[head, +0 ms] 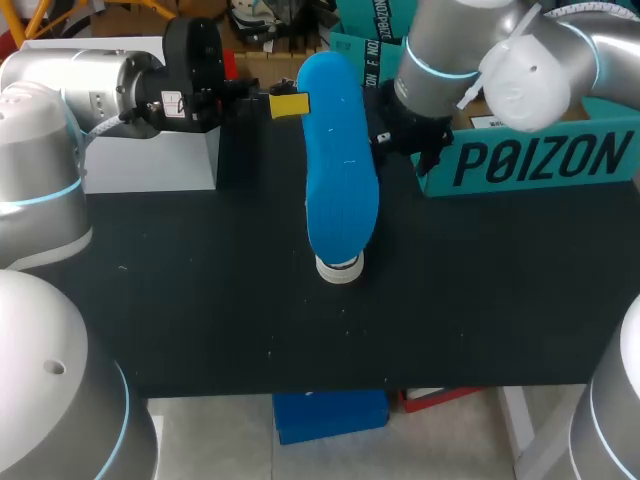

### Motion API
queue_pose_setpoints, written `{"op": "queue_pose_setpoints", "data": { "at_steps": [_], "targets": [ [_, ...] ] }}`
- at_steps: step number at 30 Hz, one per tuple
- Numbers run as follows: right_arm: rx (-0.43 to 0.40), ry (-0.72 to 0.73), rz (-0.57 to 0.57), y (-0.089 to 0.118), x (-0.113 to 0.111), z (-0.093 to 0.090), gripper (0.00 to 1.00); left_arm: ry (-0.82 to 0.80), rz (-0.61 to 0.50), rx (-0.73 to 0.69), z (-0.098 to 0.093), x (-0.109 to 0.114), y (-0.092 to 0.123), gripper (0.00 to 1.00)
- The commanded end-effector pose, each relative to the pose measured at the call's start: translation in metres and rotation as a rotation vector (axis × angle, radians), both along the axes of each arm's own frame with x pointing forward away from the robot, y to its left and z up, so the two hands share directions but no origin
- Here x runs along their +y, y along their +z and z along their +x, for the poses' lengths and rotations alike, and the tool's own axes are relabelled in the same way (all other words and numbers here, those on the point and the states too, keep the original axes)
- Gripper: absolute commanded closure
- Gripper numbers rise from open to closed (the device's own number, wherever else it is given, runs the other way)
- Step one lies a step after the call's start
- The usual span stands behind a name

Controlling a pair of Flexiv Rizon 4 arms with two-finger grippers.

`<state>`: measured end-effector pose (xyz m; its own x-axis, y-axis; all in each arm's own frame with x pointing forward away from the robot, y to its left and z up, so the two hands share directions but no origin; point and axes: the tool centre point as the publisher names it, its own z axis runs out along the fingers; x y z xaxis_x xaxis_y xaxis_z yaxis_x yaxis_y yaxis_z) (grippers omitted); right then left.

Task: Take the shoe out of the shoebox, open the shoe tongue, remove and reinsert the insole, then place the shoe into the shoebox

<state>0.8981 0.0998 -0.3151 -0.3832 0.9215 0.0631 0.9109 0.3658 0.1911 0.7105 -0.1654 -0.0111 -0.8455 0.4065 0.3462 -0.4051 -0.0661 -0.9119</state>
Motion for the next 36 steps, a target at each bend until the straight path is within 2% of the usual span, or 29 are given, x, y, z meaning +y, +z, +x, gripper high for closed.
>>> {"op": "queue_pose_setpoints", "data": {
  "at_steps": [1, 10, 12, 23, 29, 36],
  "targets": [
    [-0.01, 0.0, 0.007, 0.002, -0.004, -0.005, 0.0, 0.006, 0.0, -0.001, -0.001, -0.001, -0.001, 1.0],
    [-0.01, 0.0, 0.007, 0.002, -0.004, -0.005, 0.0, 0.006, 0.0, -0.001, -0.001, -0.001, -0.001, 1.0],
    [0.02, -0.046, 0.097, 0.002, -0.005, -0.002, 0.0, 0.006, 0.0, -0.001, -0.001, -0.001, -0.001, 1.0],
    [0.025, -0.151, 0.236, 0.036, -0.015, 0.013, 0.0, 0.006, 0.0, -0.001, -0.001, -0.001, -0.001, 1.0],
    [0.062, -0.233, 0.436, 0.054, -0.012, 0.014, 0.0, 0.006, 0.0, -0.001, -0.001, -0.001, -0.001, 1.0],
    [0.135, -0.321, 0.676, 0.062, -0.01, 0.005, 0.0, 0.006, 0.0, -0.001, -0.001, -0.001, -0.001, 1.0]
  ]
}}
